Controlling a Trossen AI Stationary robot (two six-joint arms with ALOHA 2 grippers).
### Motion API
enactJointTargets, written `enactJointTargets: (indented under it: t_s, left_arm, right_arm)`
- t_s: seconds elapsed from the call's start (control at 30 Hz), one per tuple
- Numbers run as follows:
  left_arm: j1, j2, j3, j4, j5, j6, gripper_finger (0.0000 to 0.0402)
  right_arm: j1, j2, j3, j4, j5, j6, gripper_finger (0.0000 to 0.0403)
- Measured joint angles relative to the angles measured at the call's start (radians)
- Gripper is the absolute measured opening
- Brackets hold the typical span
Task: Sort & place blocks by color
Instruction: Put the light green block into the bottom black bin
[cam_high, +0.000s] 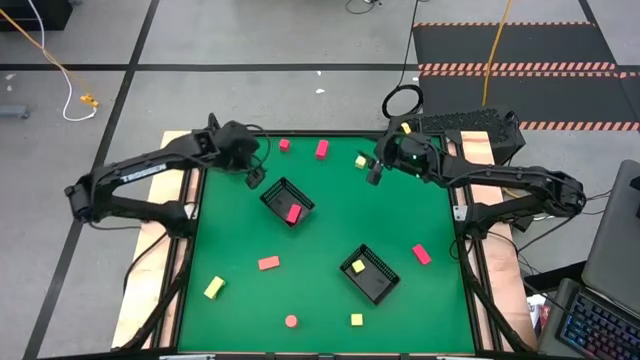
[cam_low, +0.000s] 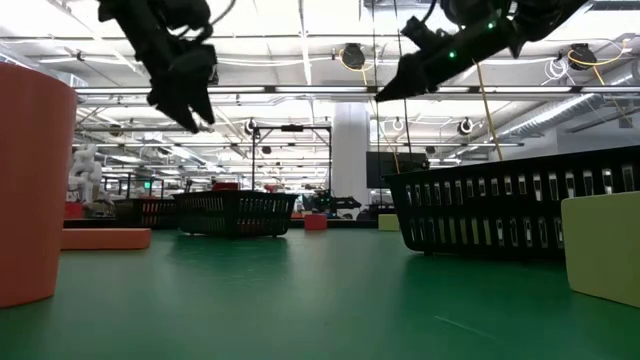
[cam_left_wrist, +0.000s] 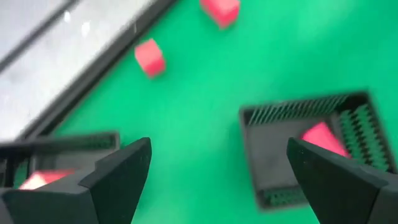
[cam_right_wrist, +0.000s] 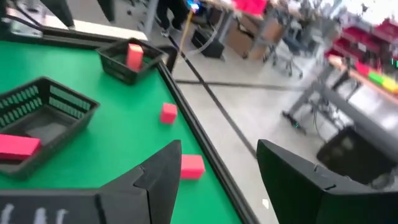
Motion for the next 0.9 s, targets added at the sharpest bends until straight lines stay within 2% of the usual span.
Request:
enactJointTargets:
  t_s: [0.17,0.27,0.4,0.57,0.63,0.77,0.9]
  left_arm:
    - [-0.02,-0.086,-0.089,0.134,-0.02,-0.049,0.0376]
    - [-0.046,-0.116,-0.178,0.226,-0.021,-0.063,0.0376]
    - [-0.091,-0.149,-0.338,0.454,-0.016,-0.079,0.0376]
    - [-0.121,-0.176,-0.505,0.742,0.04,-0.092,0.0376]
    - [-0.127,-0.189,-0.546,0.812,0.06,-0.086,0.0376]
    - [-0.135,-0.222,-0.581,0.867,0.085,-0.046,0.0376]
    - [-0.142,-0.259,-0.584,0.878,0.087,-0.011,0.0376]
  right_arm:
    - [-0.041,0.0,0.0,-0.049,0.008,0.071,0.0205]
    - [-0.064,0.0,0.0,-0.101,0.086,0.089,0.0205]
    - [-0.105,0.0,0.0,-0.179,0.202,0.113,0.0205]
    - [-0.18,0.006,-0.007,-0.217,0.202,0.162,0.0205]
    - [-0.206,0.015,-0.011,-0.214,0.151,0.161,0.0205]
    - [-0.242,0.052,-0.011,-0.163,-0.062,0.189,0.0205]
    - [-0.233,0.153,0.001,-0.142,-0.114,0.178,0.0205]
